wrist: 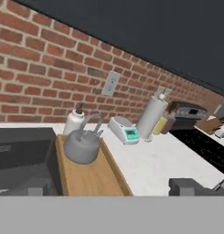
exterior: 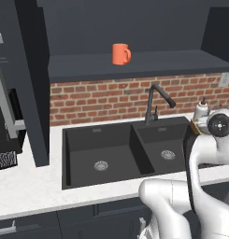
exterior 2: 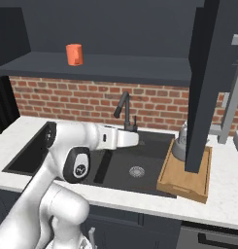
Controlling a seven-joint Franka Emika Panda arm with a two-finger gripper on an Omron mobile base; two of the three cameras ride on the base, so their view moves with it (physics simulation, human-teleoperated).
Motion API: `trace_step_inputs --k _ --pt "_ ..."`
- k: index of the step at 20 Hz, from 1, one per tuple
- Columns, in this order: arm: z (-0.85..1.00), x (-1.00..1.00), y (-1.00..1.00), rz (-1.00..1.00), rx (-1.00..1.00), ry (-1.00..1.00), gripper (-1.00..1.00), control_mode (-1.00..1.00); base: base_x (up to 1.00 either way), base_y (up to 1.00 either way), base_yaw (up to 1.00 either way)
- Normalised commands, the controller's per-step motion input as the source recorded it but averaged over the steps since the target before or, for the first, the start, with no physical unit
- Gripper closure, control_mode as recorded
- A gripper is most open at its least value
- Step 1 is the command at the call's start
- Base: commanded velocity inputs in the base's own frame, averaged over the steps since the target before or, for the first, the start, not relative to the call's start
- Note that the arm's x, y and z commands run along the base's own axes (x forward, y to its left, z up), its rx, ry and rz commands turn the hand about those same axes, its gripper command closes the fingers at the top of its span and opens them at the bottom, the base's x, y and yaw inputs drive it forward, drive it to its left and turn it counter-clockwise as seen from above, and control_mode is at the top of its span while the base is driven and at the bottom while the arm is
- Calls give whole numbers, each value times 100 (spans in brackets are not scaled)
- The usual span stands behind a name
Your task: Pick the kettle from the counter and place it on the tray. Then pick the mug from the cabinet and place it on the tray. Then close the cabinet doors.
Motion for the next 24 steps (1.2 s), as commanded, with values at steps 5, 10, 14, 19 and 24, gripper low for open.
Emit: trace_step_inputs --k 5,10,14,19,24 --pt "39 -48 62 28 8 5 -100 -100 0 0 0" --pt "36 -30 73 39 9 0 -100 -100 0 0 0" --pt "35 -24 64 40 17 0 -100 -100 0 0 0" --pt "35 -4 38 31 38 0 -100 -100 0 0 0" --pt "33 -2 40 21 40 -4 -100 -100 0 0 0"
